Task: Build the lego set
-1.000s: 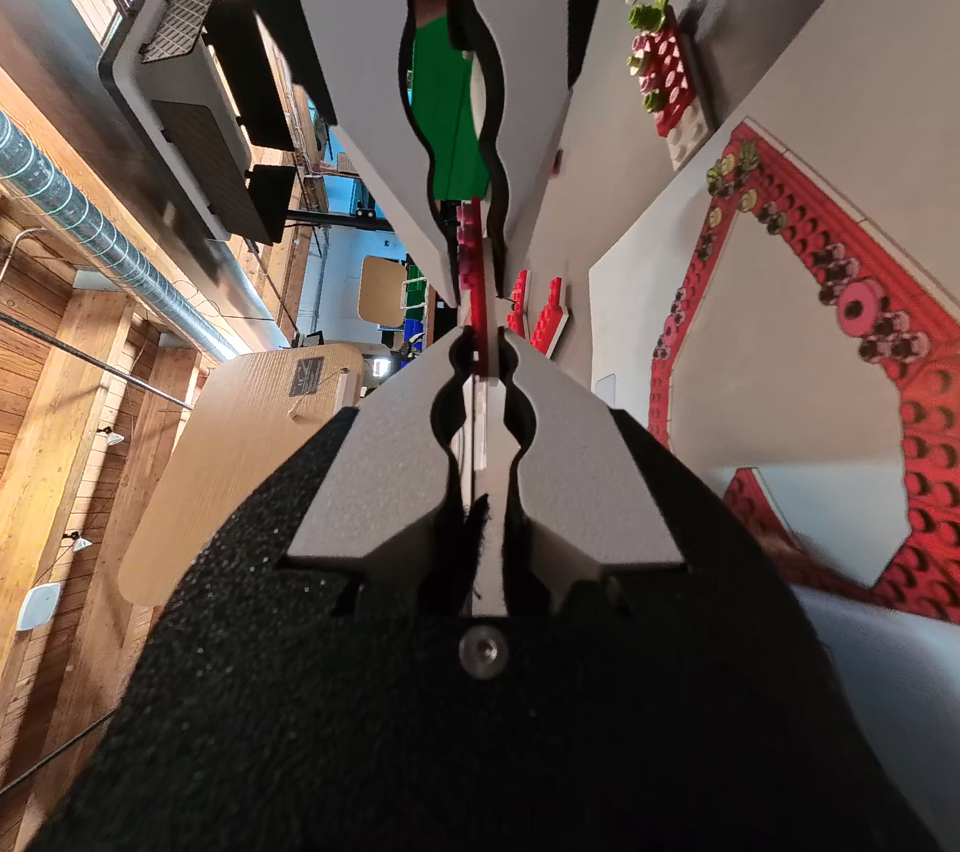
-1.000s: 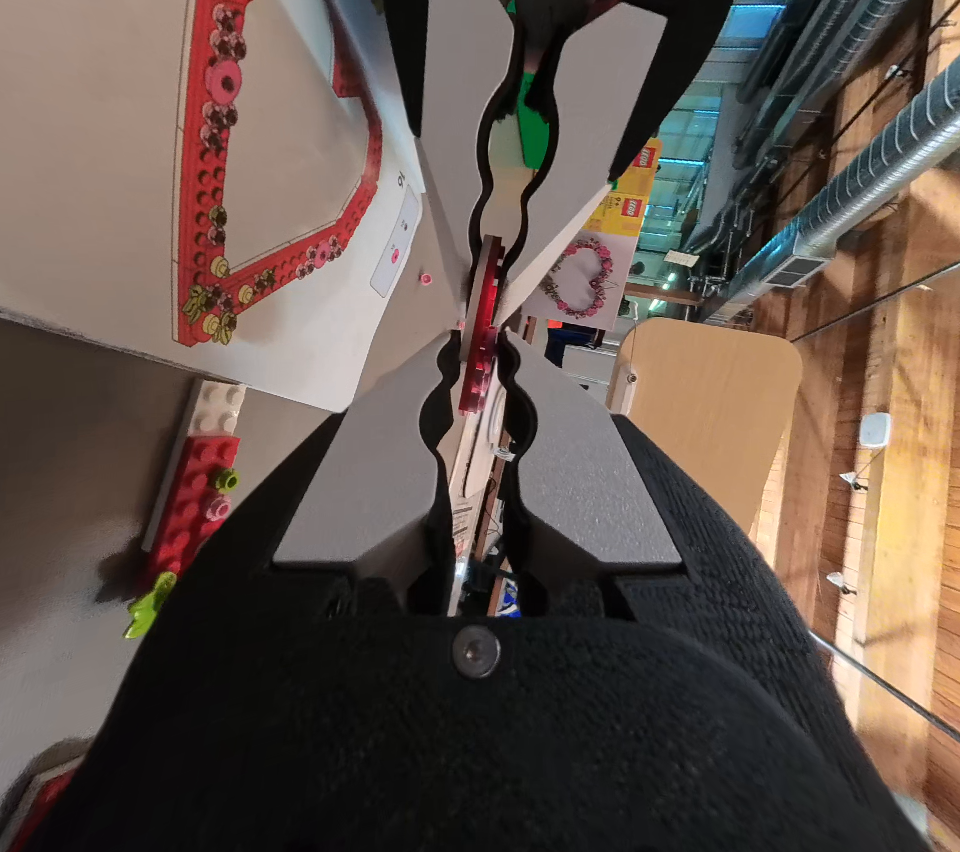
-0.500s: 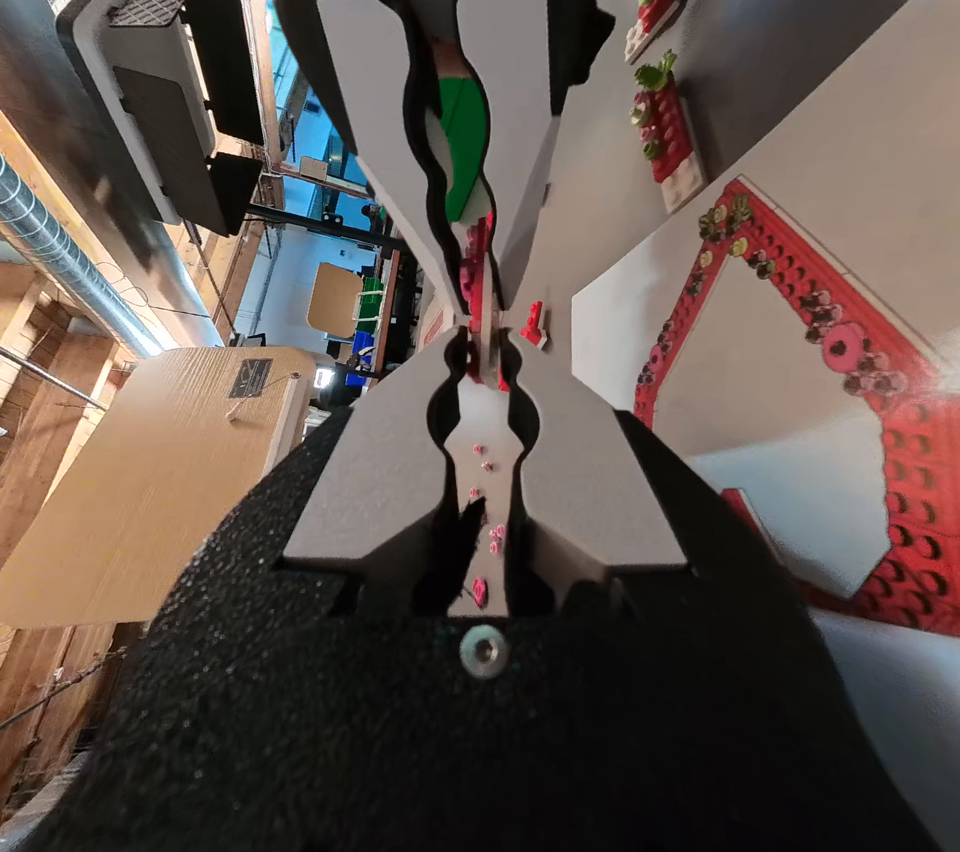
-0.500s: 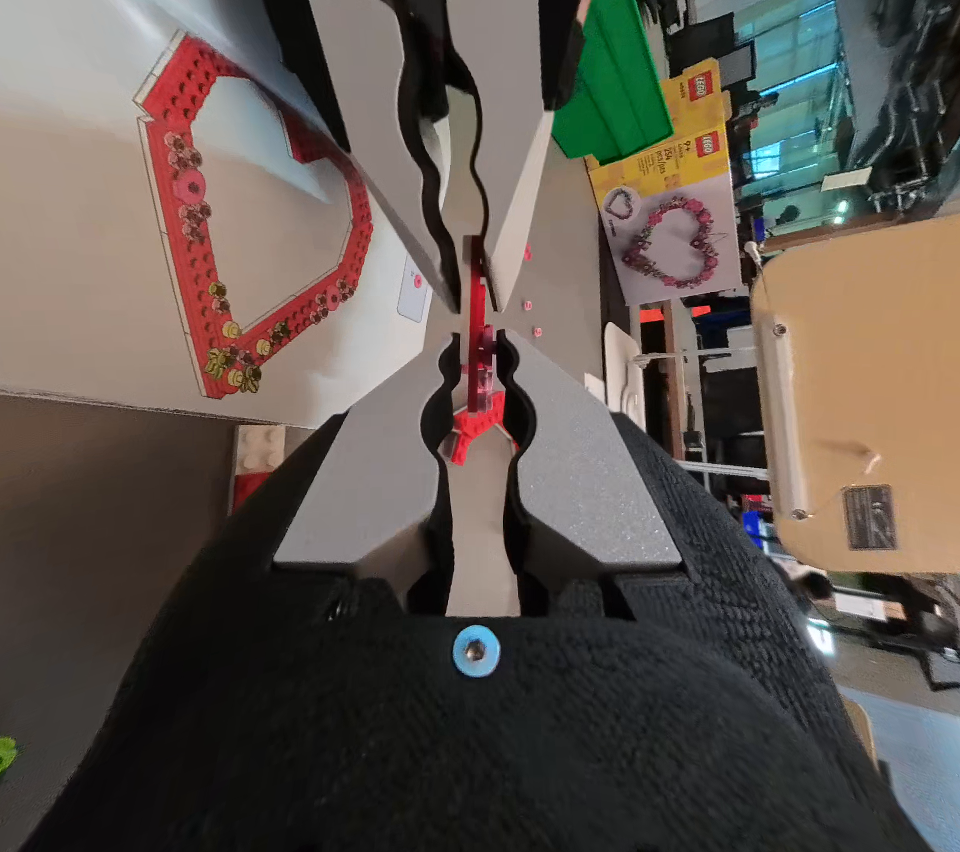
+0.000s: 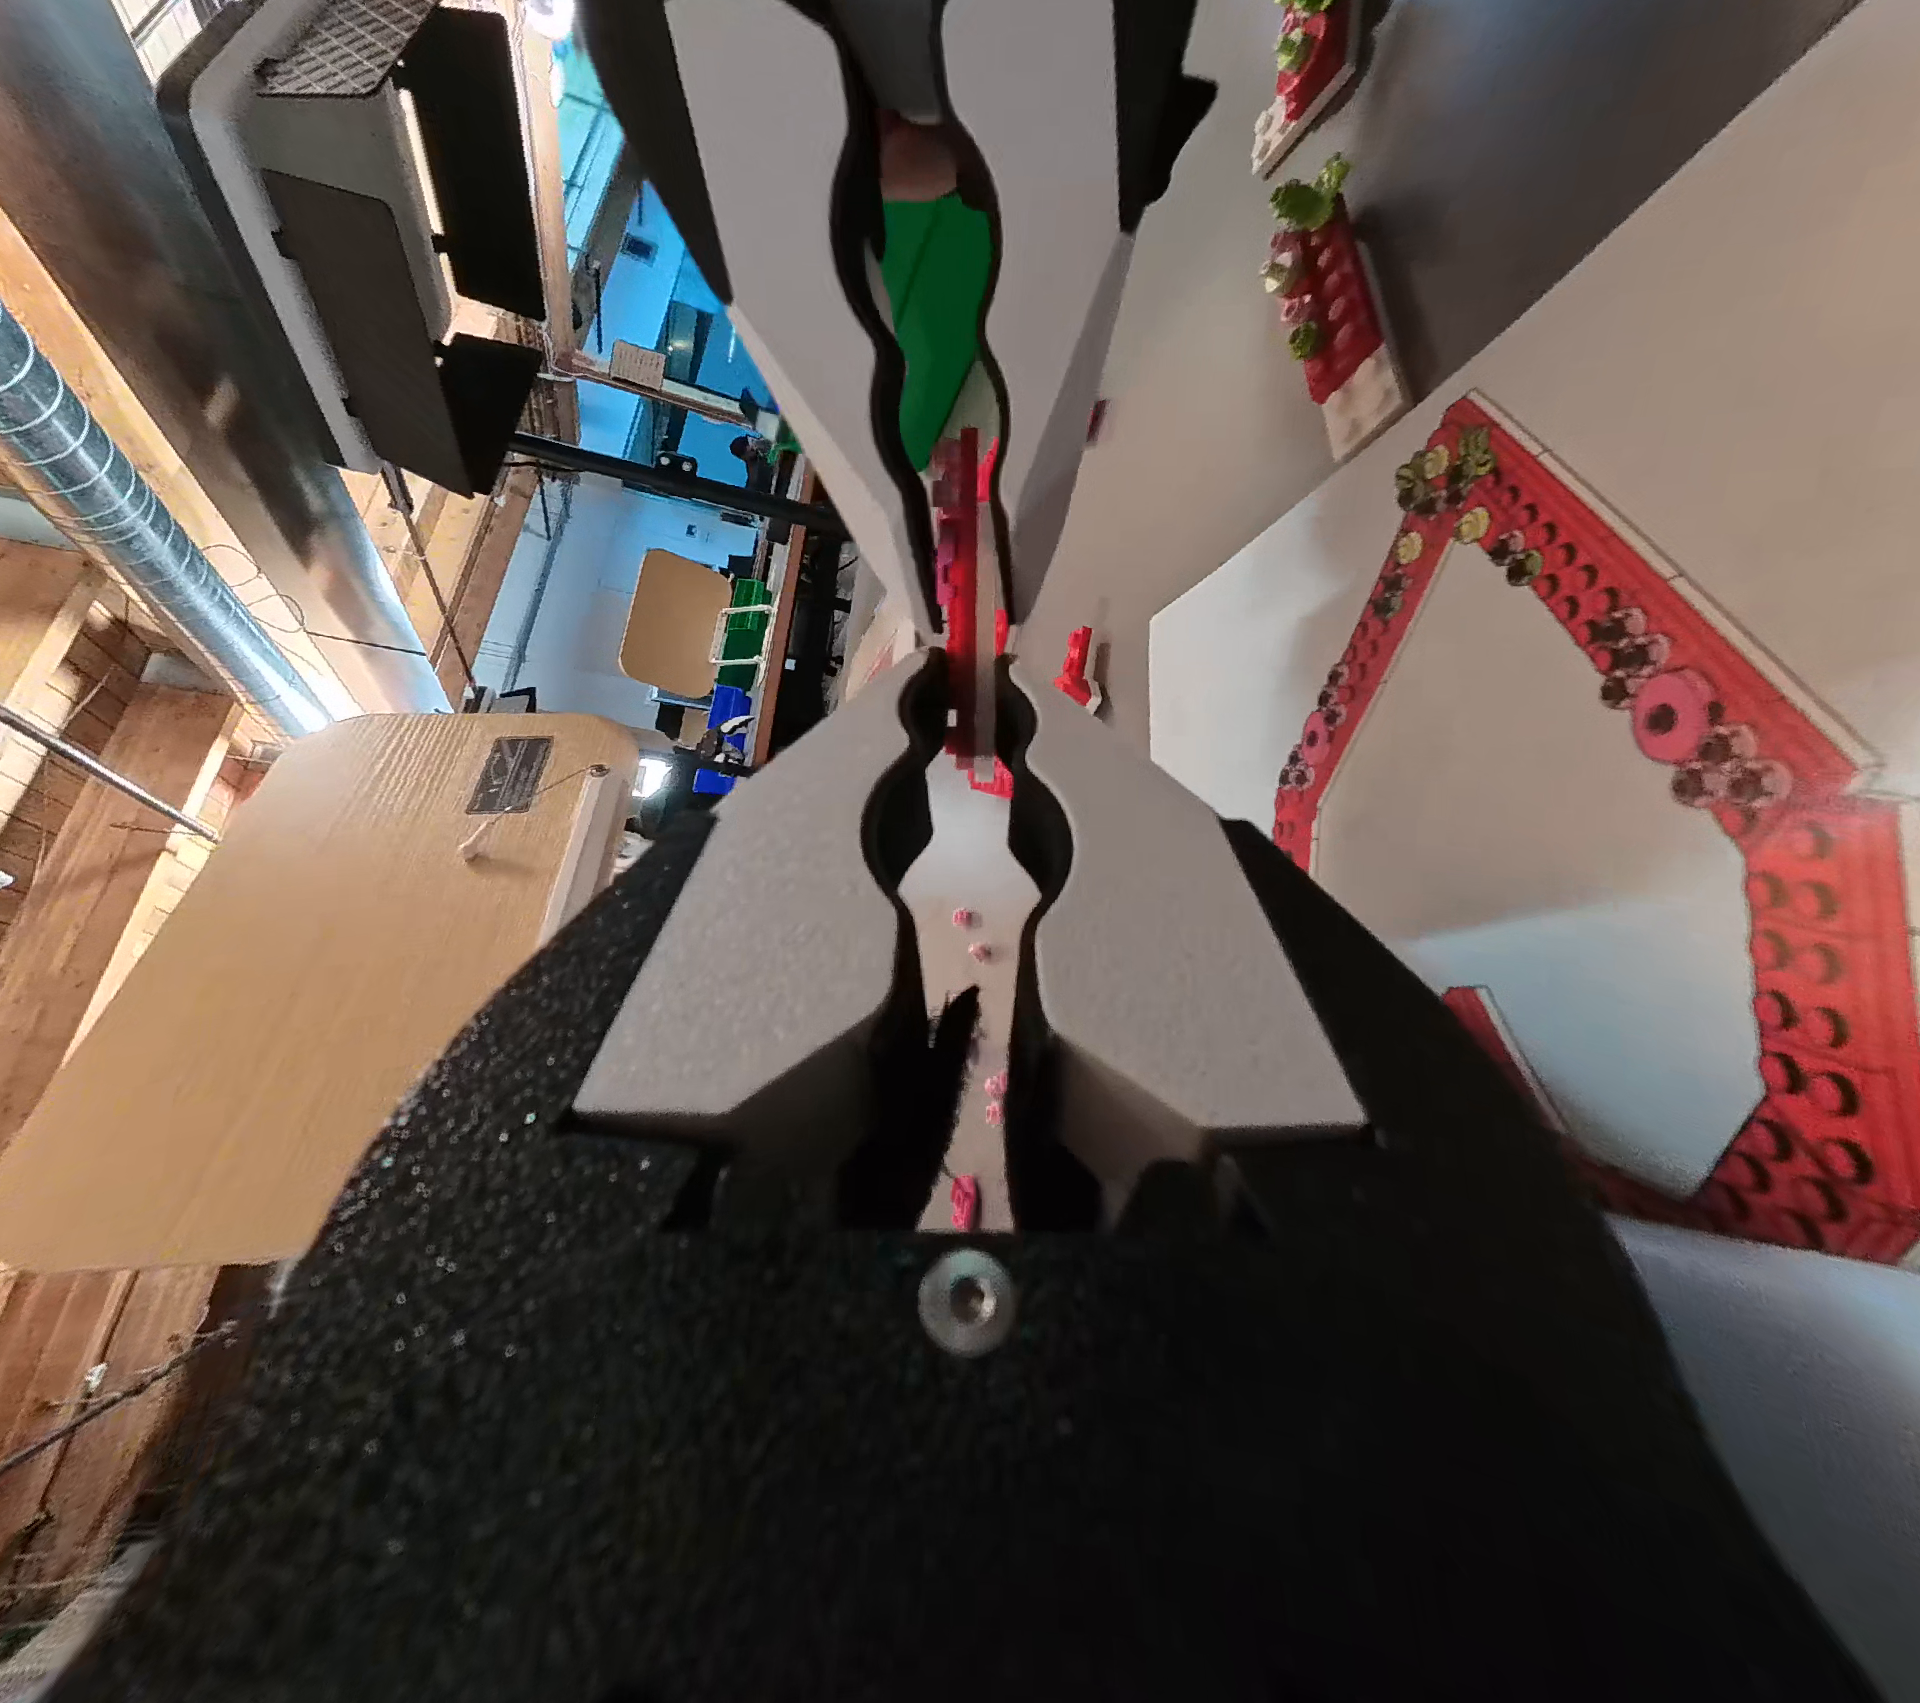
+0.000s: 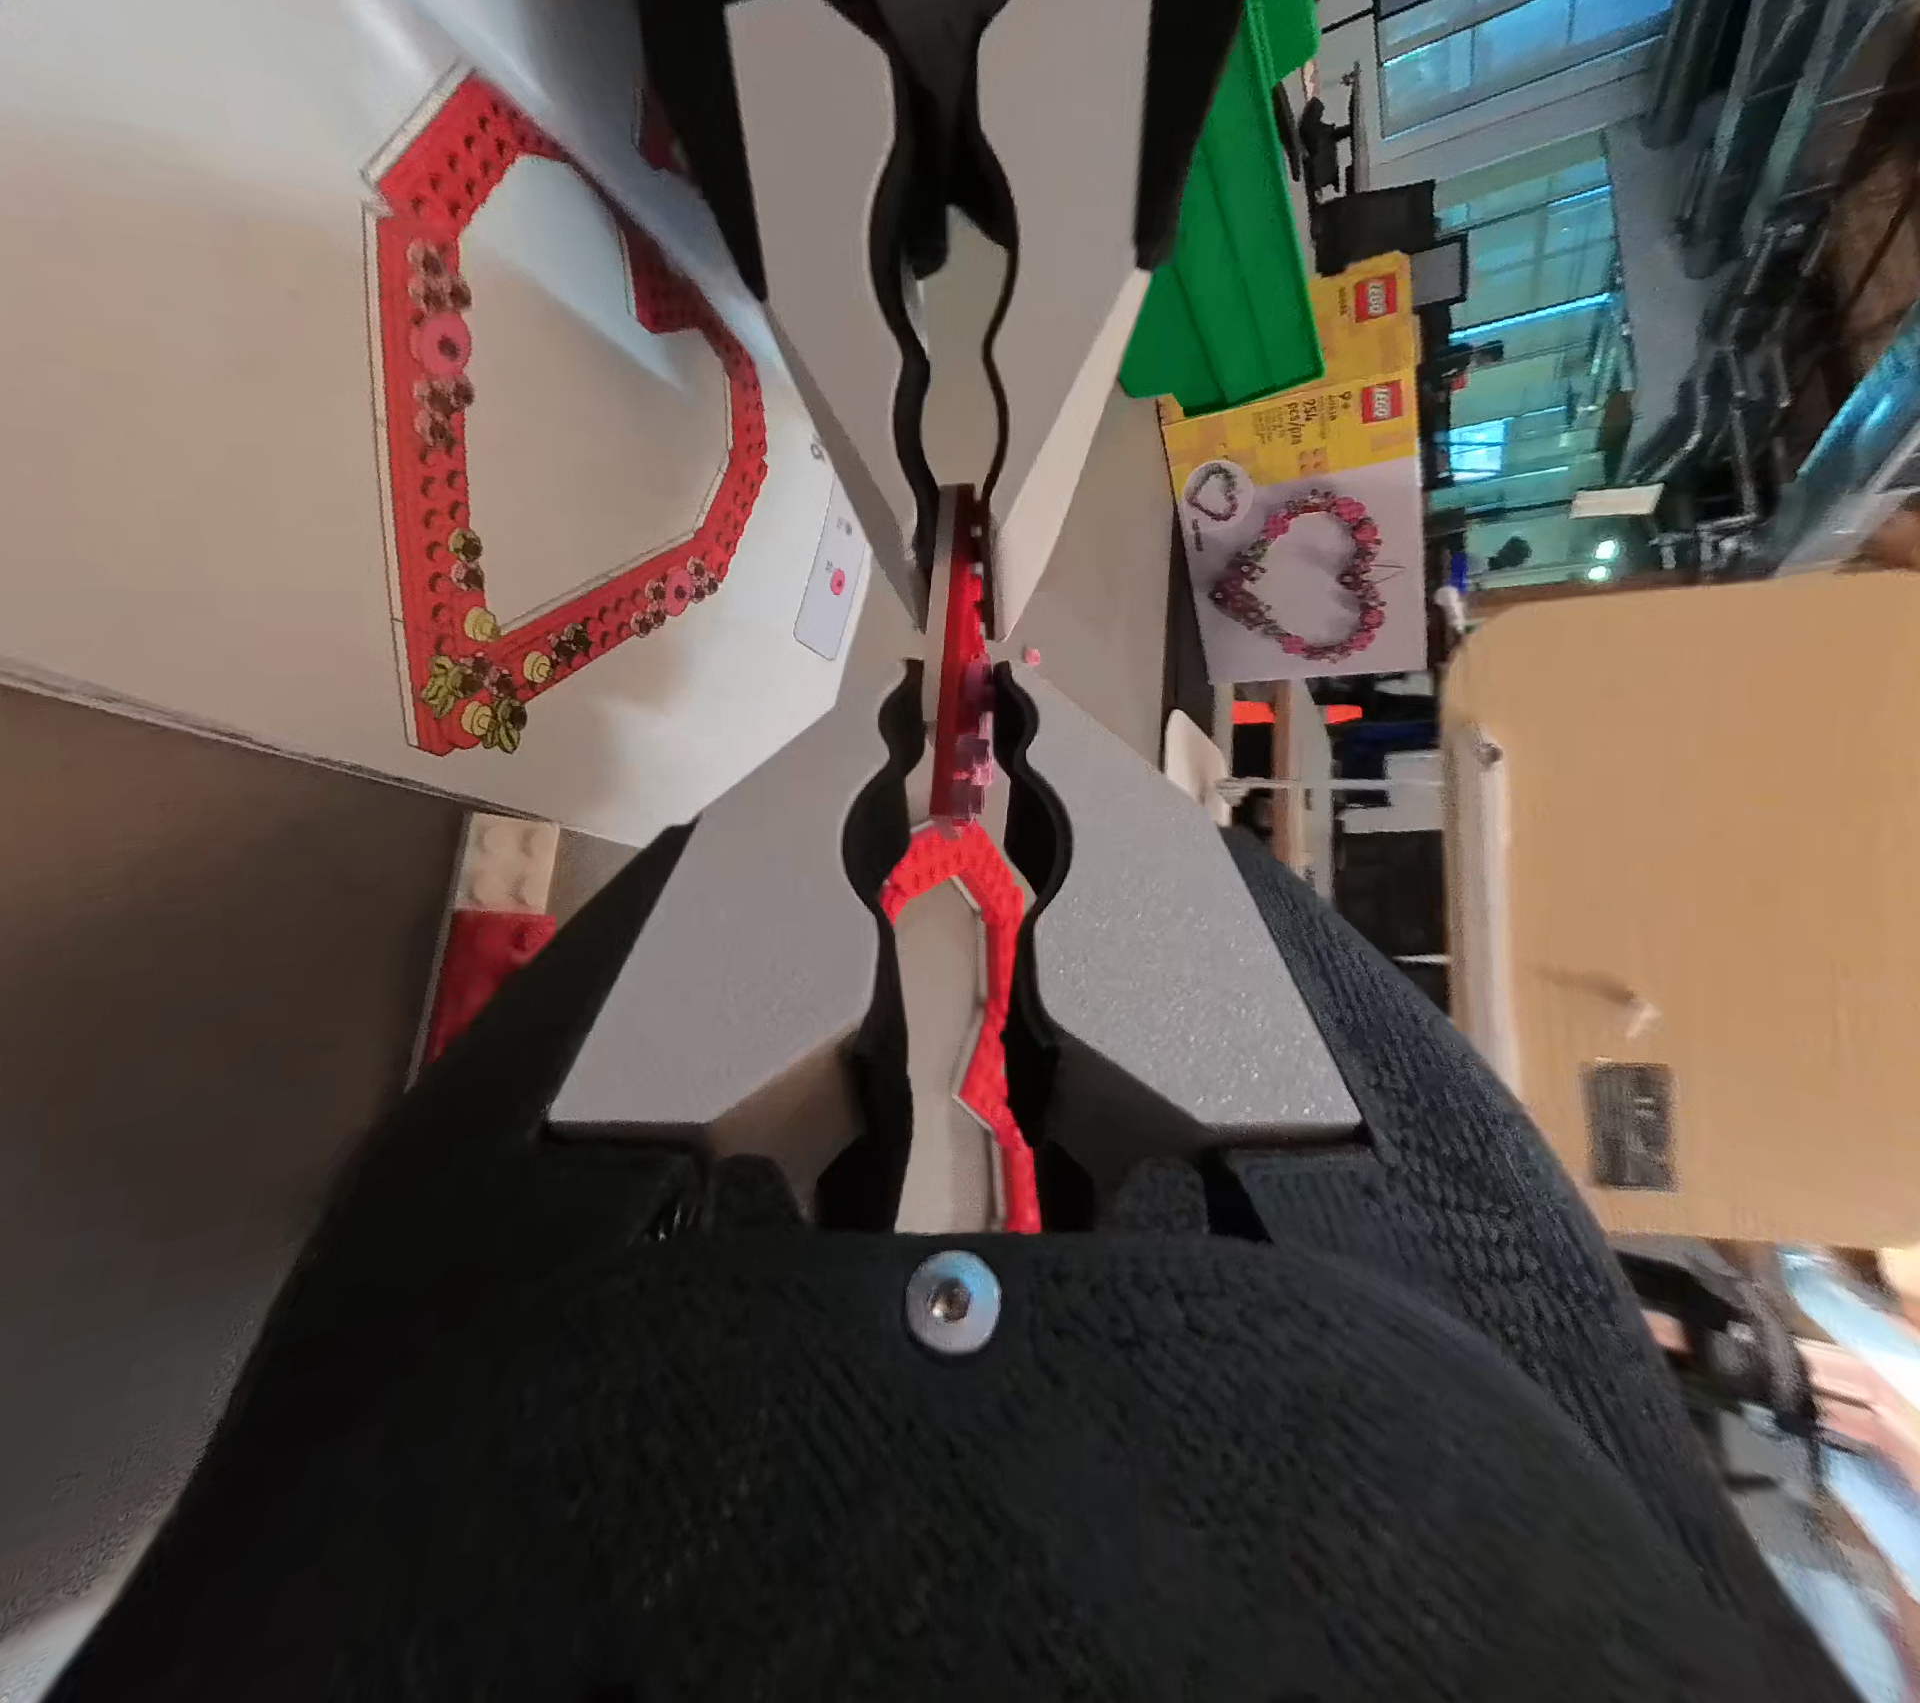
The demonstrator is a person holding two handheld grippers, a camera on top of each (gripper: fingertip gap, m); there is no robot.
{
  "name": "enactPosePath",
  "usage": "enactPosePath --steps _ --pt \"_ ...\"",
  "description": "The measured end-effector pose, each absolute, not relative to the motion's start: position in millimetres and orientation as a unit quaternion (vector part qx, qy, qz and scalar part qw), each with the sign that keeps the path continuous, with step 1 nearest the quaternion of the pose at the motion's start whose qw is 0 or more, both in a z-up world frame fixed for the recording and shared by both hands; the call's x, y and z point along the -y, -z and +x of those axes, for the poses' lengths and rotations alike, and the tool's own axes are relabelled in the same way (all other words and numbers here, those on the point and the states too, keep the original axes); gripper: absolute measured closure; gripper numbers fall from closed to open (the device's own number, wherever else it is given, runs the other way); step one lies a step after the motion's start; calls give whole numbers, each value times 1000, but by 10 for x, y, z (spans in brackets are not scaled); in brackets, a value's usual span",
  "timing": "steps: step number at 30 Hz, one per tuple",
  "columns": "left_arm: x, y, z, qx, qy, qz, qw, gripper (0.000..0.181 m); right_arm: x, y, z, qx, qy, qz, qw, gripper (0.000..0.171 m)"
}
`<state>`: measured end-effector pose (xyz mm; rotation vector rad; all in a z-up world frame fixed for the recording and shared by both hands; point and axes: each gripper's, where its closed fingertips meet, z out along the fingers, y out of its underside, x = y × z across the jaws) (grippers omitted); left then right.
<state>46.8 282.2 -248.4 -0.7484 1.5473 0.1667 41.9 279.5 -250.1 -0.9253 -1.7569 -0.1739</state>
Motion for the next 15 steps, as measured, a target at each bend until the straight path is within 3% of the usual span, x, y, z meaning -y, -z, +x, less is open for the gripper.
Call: enactPosePath --steps 7,12,15 --pt "-2823 2531 472 -689 -79 -327 643 176 -2823 2541 437 752 183 -339 535 162" --pt "-2857 2557 461 -693 -110 -314 640 176 -2838 2583 419 731 124 -384 551 159" --pt "-2887 2564 448 -692 -122 -315 638 176 -2868 2566 446 702 72 -436 558 137"
